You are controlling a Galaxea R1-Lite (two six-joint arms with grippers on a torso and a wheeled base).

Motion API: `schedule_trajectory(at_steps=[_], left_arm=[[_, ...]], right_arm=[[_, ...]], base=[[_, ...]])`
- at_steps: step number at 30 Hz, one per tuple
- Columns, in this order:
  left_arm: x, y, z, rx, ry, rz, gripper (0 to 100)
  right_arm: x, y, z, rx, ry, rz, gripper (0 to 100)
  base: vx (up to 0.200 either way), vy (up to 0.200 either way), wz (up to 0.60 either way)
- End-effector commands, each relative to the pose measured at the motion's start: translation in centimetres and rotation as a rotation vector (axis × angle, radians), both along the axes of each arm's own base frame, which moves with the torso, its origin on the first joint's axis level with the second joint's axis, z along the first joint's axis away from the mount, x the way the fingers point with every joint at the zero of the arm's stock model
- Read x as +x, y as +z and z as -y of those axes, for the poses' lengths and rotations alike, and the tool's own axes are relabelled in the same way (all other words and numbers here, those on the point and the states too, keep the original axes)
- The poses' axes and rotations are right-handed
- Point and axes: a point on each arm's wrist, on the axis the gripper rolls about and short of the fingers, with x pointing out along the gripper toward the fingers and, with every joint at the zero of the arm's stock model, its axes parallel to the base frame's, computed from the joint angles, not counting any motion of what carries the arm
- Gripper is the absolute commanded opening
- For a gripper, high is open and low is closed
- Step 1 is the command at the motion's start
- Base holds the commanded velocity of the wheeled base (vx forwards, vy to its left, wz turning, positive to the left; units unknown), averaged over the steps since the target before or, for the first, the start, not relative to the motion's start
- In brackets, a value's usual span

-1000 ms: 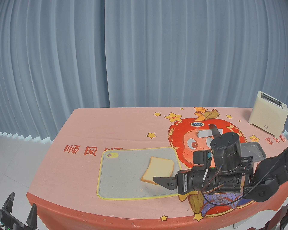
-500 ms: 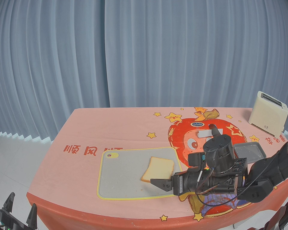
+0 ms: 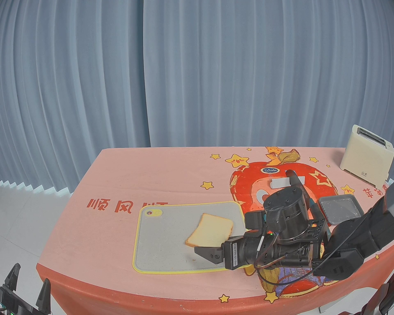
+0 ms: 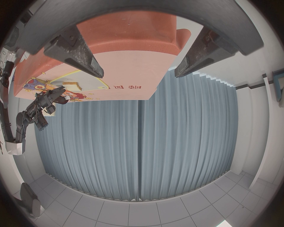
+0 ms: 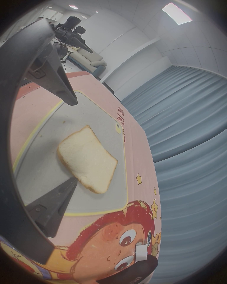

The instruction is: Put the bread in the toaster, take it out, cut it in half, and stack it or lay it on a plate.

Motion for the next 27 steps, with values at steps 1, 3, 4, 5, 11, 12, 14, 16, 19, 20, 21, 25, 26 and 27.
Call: schedule_trajectory(at_steps=[1, 3, 4, 5, 11, 12, 14, 16, 19, 20, 21, 25, 26, 27], left_arm=[[0.1, -0.5, 0.0, 0.000, 0.000, -0.019, 100], [0.1, -0.5, 0.0, 0.000, 0.000, -0.019, 100], [0.1, -0.5, 0.0, 0.000, 0.000, -0.019, 100], [0.1, -0.5, 0.0, 0.000, 0.000, -0.019, 100], [0.1, -0.5, 0.0, 0.000, 0.000, -0.019, 100], [0.1, -0.5, 0.0, 0.000, 0.000, -0.019, 100], [0.1, -0.5, 0.0, 0.000, 0.000, -0.019, 100], [0.1, -0.5, 0.0, 0.000, 0.000, -0.019, 100], [0.1, -0.5, 0.0, 0.000, 0.000, -0.019, 100], [0.1, -0.5, 0.0, 0.000, 0.000, -0.019, 100], [0.1, -0.5, 0.0, 0.000, 0.000, -0.019, 100], [0.1, -0.5, 0.0, 0.000, 0.000, -0.019, 100], [0.1, -0.5, 0.0, 0.000, 0.000, -0.019, 100], [0.1, -0.5, 0.0, 0.000, 0.000, -0.019, 100]], right_arm=[[0.0, 0.1, -0.7, 0.005, 0.012, 0.002, 100], [0.1, 0.3, -0.9, 0.011, 0.012, 0.008, 100], [0.1, 0.3, -0.9, 0.012, 0.010, 0.008, 100], [0.1, 0.3, -0.9, 0.012, 0.010, 0.008, 100], [-0.4, 1.6, -0.4, 0.045, -0.013, 0.036, 100], [-0.8, 2.7, 0.2, 0.059, -0.029, 0.059, 100], [-1.5, 4.4, 1.5, 0.092, -0.049, 0.091, 100], [-2.2, 6.0, 3.0, 0.130, -0.067, 0.128, 100], [-2.8, 7.7, 5.7, 0.164, -0.119, 0.176, 100], [-3.2, 8.0, 6.6, 0.163, -0.130, 0.182, 100], [-3.6, 8.4, 7.3, 0.165, -0.143, 0.186, 100], [-5.3, 9.3, 10.3, 0.154, -0.190, 0.186, 100], [-5.8, 9.6, 10.9, 0.157, -0.195, 0.189, 100], [-5.8, 9.6, 10.9, 0.158, -0.196, 0.190, 100]], base=[[0.000, 0.000, 0.00], [0.000, 0.000, 0.00], [0.000, 0.000, 0.00], [0.000, 0.000, 0.00], [0.000, 0.000, 0.00], [0.000, 0.000, 0.00], [0.000, 0.000, 0.00], [0.000, 0.000, 0.00], [0.000, 0.000, 0.00], [0.000, 0.000, 0.00], [0.000, 0.000, 0.00], [0.000, 0.000, 0.00], [0.000, 0.000, 0.00], [0.000, 0.000, 0.00]])
